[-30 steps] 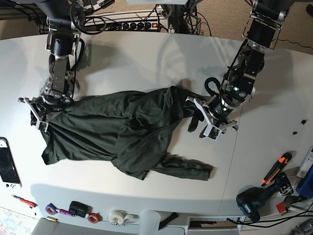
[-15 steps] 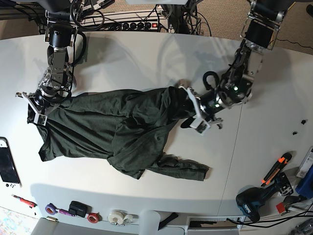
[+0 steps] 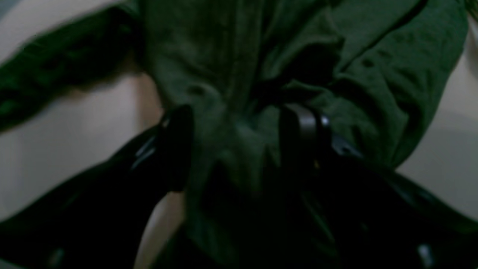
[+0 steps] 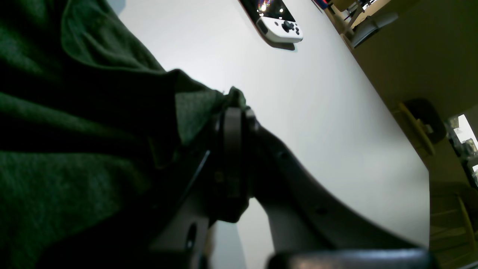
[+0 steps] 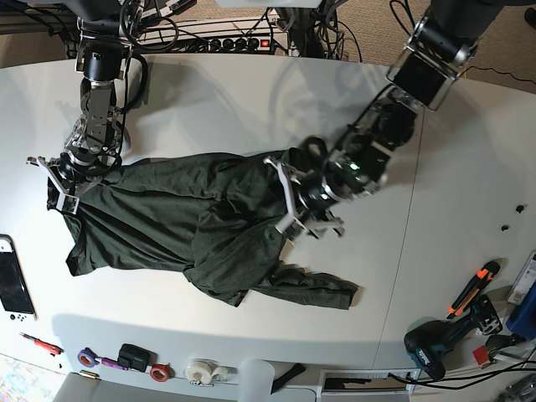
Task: Layout the t-shirt on the table in an organized manner, then fold the t-shirt properly
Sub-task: 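Pull the shirt apart with both grippers, stretching it flat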
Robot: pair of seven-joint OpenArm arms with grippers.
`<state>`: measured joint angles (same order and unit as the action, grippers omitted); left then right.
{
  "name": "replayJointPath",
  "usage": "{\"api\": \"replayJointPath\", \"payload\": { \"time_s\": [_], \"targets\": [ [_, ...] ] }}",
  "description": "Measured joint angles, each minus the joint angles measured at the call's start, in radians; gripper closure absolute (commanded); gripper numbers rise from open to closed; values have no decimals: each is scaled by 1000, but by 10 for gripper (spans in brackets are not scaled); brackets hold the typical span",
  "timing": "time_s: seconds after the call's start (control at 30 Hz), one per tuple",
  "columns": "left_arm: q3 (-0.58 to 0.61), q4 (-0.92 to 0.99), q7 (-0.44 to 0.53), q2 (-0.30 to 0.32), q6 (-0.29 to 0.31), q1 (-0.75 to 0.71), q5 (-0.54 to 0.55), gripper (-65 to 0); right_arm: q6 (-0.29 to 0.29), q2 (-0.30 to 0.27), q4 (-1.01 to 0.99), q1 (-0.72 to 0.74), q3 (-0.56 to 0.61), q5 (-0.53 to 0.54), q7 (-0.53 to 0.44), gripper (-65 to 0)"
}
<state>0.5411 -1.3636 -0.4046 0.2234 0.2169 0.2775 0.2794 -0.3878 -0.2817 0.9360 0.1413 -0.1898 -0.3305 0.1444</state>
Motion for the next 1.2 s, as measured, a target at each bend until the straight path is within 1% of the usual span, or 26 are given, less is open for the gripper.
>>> {"api": "replayJointPath", "payload": {
  "time_s": [0.03, 0.1, 0.13, 0.17, 0.23, 0.3, 0.37, 0.5, 0.53, 0.6, 0.67, 0.73, 0.9, 1.03, 1.13, 1.2],
  "targets": [
    [5, 24, -3, -13, -5, -1, -19, -363, 3, 0, 0, 0, 0, 0, 0, 0],
    [6, 78, 0, -47, -48, 0, -68, -363, 3, 0, 0, 0, 0, 0, -1, 0],
    [6, 105, 25, -55, -60, 8, -69, -362, 4, 0, 0, 0, 0, 0, -2, 0],
    [6, 133, 29, -63, -60, 23, -70, -357, 4, 0, 0, 0, 0, 0, -2, 0],
    [6, 177, 29, -72, -90, 58, -67, -322, 4, 0, 0, 0, 0, 0, -3, 0],
    [3, 183, 23, -64, -114, 69, -71, -276, 4, 0, 0, 0, 0, 0, -3, 0],
    [2, 183, 24, -59, -110, 73, -69, -261, 4, 0, 0, 0, 0, 0, -3, 0],
    [2, 182, 8, -60, -104, 84, -70, -261, 5, 0, 0, 0, 0, 0, -3, 0],
    [2, 182, 8, -60, -84, 84, -60, -261, 5, 0, 0, 0, 0, 0, -3, 0],
    [2, 182, 0, -56, -61, 84, -24, -261, 5, 0, 0, -1, 0, 0, -3, 0],
    [2, 177, -15, -55, -63, 83, 15, -261, 5, 0, 0, 0, 0, 0, -3, 0],
    [0, 166, -22, -55, -63, 82, 28, -261, 5, 0, 0, 0, 0, 0, -3, 0],
    [-71, 158, -27, -57, -60, 83, 56, -261, 5, 0, 0, 0, 0, 0, -3, 0],
    [-150, 158, -69, -55, -69, 83, 55, -261, 5, 0, 0, 0, 0, 0, -3, 0],
    [-165, 158, -76, -51, -66, 83, 55, -261, 5, 0, 0, 0, 0, 0, -3, 0],
    [-166, 158, -76, -50, -47, 77, 57, -261, 5, 0, 0, 0, 0, 0, -3, 0]
  ]
}}
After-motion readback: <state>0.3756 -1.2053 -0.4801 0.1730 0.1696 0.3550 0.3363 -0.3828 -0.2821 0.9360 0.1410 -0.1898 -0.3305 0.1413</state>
